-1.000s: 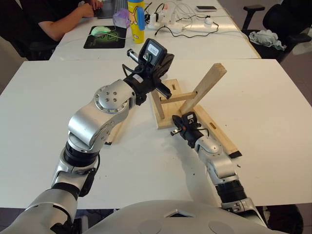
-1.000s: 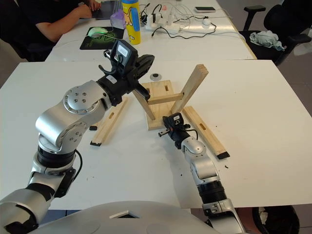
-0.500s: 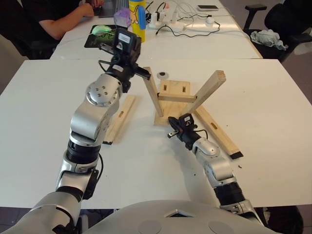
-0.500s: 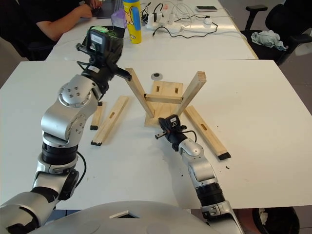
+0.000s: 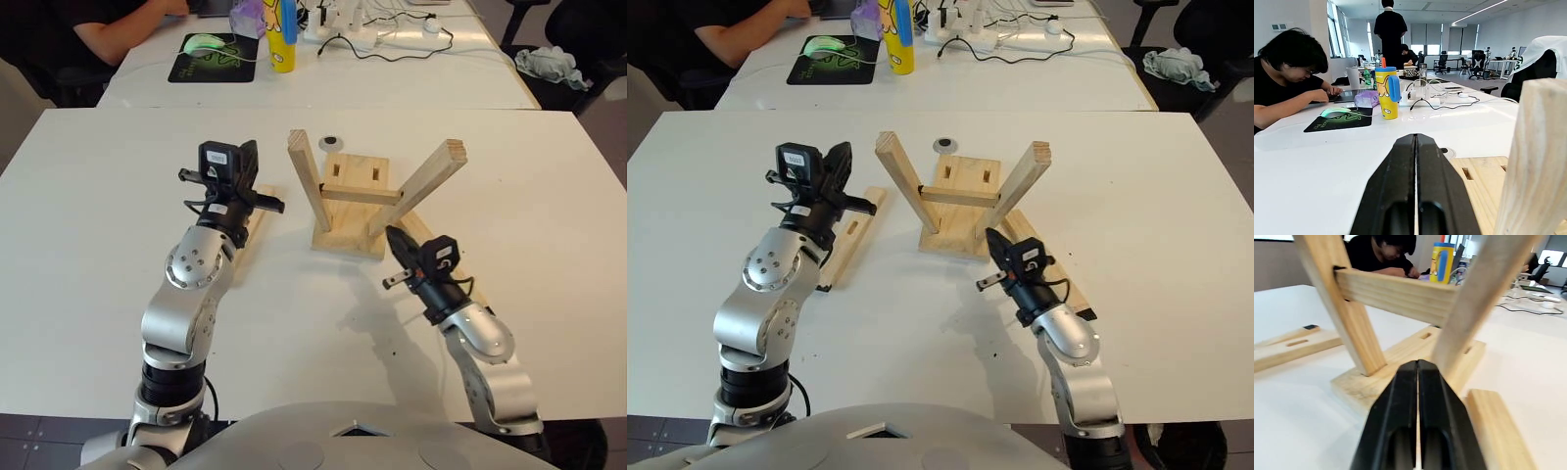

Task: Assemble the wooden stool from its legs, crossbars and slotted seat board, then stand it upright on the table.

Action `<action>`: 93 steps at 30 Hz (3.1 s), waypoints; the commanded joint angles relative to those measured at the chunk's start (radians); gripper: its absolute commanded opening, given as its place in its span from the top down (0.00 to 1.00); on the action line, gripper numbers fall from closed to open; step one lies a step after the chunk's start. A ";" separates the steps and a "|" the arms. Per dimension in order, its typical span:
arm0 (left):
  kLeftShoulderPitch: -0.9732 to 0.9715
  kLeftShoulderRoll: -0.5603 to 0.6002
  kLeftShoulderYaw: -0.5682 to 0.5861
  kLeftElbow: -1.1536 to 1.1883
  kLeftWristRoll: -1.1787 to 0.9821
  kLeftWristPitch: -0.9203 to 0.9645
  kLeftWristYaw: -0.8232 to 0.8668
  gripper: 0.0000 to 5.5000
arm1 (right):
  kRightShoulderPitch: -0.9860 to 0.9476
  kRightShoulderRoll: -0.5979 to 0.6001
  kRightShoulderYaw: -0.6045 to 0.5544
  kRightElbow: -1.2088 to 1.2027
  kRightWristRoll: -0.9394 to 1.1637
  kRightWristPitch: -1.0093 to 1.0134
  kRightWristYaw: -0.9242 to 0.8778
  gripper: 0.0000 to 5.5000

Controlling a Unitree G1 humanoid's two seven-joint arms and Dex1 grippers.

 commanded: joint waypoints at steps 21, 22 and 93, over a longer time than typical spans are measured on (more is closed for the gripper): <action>-0.038 -0.068 0.044 0.095 0.080 -0.144 0.006 1.00 | -0.265 0.165 -0.154 0.030 0.024 0.173 -0.279 1.00; -0.040 -0.068 0.044 0.093 0.084 -0.146 0.006 1.00 | -0.265 0.167 -0.154 0.023 0.024 0.179 -0.281 1.00; -0.227 0.398 -0.322 0.473 0.391 -0.063 -0.637 1.00 | -0.691 0.137 0.223 0.875 -0.107 -0.042 0.259 1.00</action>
